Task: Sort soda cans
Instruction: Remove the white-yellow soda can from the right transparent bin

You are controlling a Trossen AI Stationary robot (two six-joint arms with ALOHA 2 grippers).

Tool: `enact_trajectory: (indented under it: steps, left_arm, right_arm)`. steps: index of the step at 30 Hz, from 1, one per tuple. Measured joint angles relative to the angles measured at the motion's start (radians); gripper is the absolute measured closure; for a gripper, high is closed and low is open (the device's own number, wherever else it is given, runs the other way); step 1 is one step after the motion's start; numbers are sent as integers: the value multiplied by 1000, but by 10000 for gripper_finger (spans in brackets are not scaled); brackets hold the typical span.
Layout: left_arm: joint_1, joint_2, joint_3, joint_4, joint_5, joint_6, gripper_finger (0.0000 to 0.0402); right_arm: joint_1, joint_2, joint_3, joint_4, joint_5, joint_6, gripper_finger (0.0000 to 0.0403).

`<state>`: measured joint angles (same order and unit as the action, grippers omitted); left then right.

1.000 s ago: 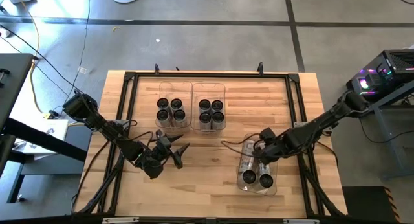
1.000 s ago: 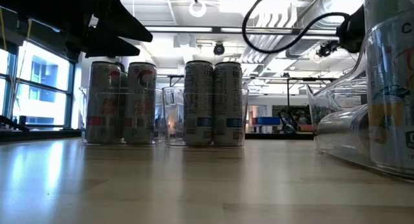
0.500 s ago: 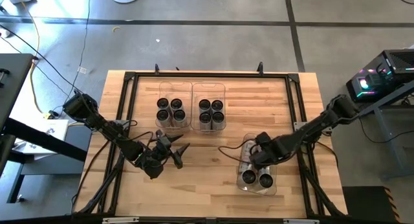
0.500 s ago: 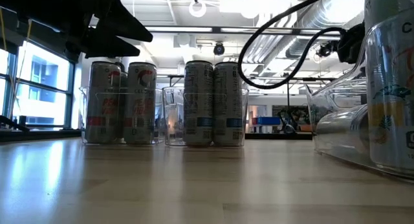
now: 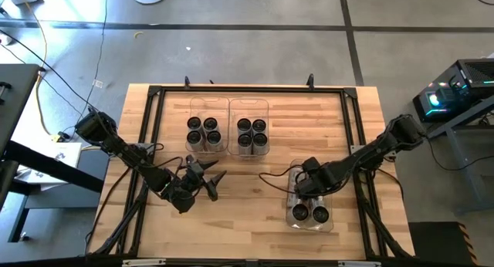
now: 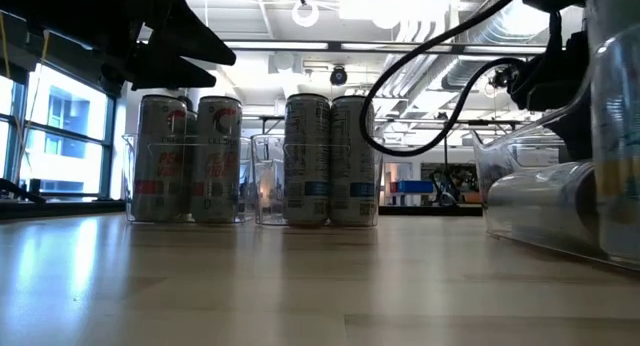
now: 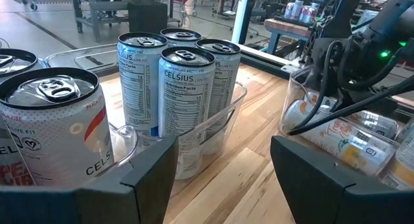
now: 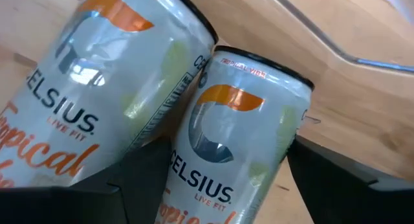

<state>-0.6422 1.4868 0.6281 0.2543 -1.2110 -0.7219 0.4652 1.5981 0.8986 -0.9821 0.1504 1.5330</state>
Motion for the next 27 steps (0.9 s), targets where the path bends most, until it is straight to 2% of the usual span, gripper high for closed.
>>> enact_trajectory:
  steps: [14,22,27]
  left_arm:
    - [0,0,0,0,0,0,161]
    - [0,0,0,0,0,0,161]
    - [0,0,0,0,5,0,161]
  right_arm:
    - [6,9,-7,40,57,-63,111]
    - [6,56,-3,45,80,-104,112]
    - [7,59,-3,45,88,-95,131]
